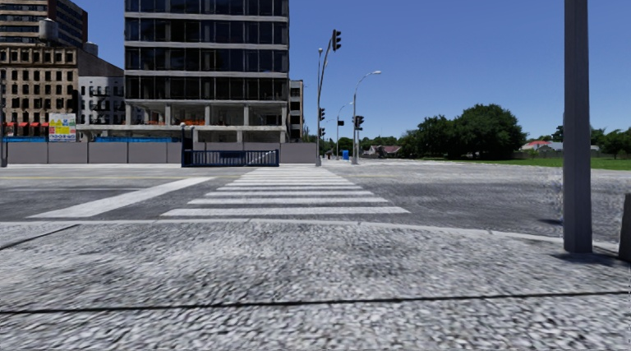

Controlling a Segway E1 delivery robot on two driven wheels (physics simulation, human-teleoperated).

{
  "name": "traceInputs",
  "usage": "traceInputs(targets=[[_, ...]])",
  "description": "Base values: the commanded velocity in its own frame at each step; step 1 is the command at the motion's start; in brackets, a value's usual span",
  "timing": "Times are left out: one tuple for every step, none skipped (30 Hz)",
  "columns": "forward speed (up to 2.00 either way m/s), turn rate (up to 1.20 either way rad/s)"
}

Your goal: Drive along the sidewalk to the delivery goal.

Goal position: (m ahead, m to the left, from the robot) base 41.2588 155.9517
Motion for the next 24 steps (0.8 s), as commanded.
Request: traceInputs(targets=[[2.0,0.0],[2.0,0.0],[2.0,0.0],[2.0,0.0],[2.0,0.0],[2.0,0.0],[2.0,0.0],[2.0,0.0],[2.0,0.0],[2.0,0.0],[2.0,0.0],[2.0,0.0],[2.0,0.0],[2.0,0.0],[2.0,0.0],[2.0,0.0],[2.0,0.0],[2.0,0.01],[2.0,0.01],[2.0,0.01],[2.0,0.02],[2.0,0.05],[2.0,0.08],[2.0,0.16]])
